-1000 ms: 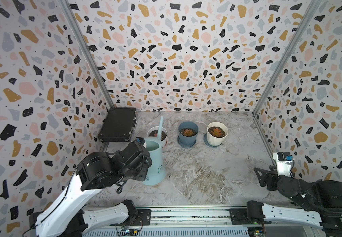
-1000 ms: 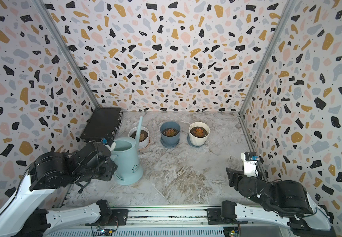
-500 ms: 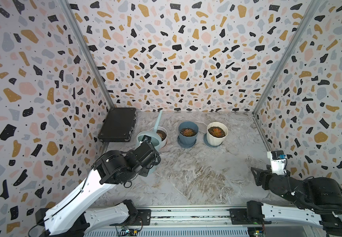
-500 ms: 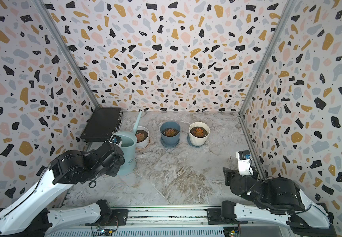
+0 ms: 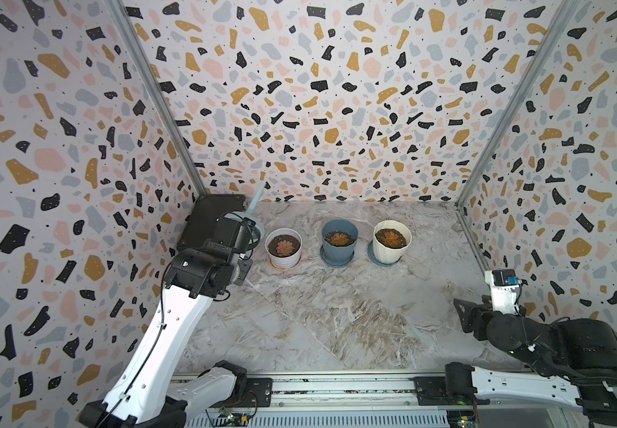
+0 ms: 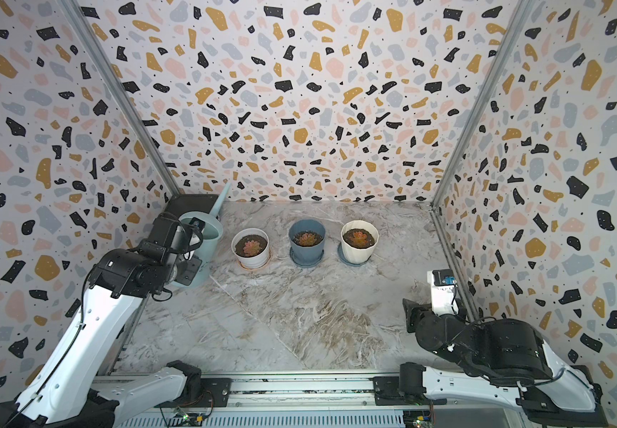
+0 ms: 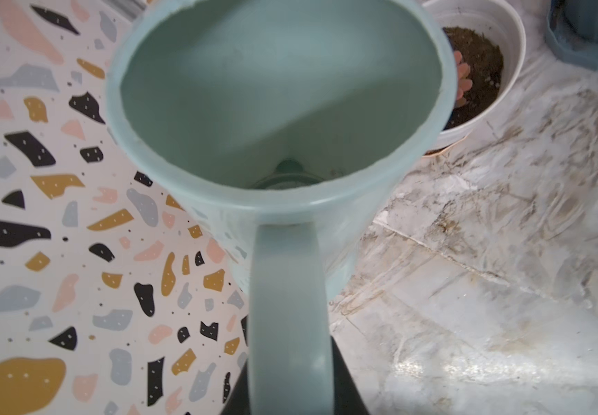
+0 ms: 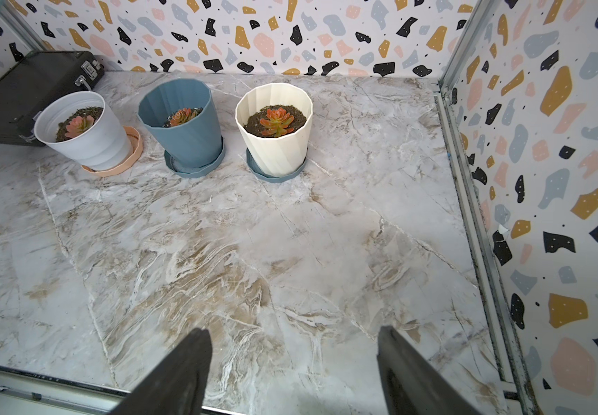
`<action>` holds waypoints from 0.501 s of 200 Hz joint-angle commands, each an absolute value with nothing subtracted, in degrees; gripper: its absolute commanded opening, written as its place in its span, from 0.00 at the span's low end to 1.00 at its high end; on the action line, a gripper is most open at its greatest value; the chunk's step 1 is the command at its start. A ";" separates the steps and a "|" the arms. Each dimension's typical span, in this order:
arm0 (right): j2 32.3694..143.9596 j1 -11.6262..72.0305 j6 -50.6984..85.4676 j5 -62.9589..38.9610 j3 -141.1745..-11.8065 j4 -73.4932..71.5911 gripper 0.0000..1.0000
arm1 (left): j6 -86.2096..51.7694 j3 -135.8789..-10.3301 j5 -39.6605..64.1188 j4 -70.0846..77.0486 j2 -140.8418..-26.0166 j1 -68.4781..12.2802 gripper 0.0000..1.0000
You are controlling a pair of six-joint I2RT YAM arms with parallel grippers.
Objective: Water the succulent around the soil edge
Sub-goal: Water the soil of the potted plant with water.
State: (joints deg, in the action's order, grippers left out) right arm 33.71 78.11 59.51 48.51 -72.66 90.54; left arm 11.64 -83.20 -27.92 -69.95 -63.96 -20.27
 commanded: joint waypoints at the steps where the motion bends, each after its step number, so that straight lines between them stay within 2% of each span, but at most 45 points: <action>1: 35.12 77.96 58.36 49.95 -74.83 103.42 0.78 | 22.82 -84.25 -28.97 -66.37 -63.54 -19.97 0.00; 39: 35.18 77.96 55.58 49.50 -76.20 103.42 0.78 | 28.58 -84.36 -31.44 -71.46 -60.86 -18.63 0.00; 77: 34.23 77.96 54.04 48.97 -76.41 103.39 0.78 | 38.12 -84.30 -39.24 -76.94 -55.37 -14.39 0.00; 100: 32.94 77.95 54.14 48.29 -75.30 103.41 0.78 | 39.29 -85.84 -39.39 -80.53 -53.64 -13.80 0.00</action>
State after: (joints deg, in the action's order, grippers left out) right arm 34.30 78.11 55.13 48.25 -75.13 90.54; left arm 34.48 -83.42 -34.50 -78.04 -55.75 -14.52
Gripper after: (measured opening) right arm 0.780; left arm 0.215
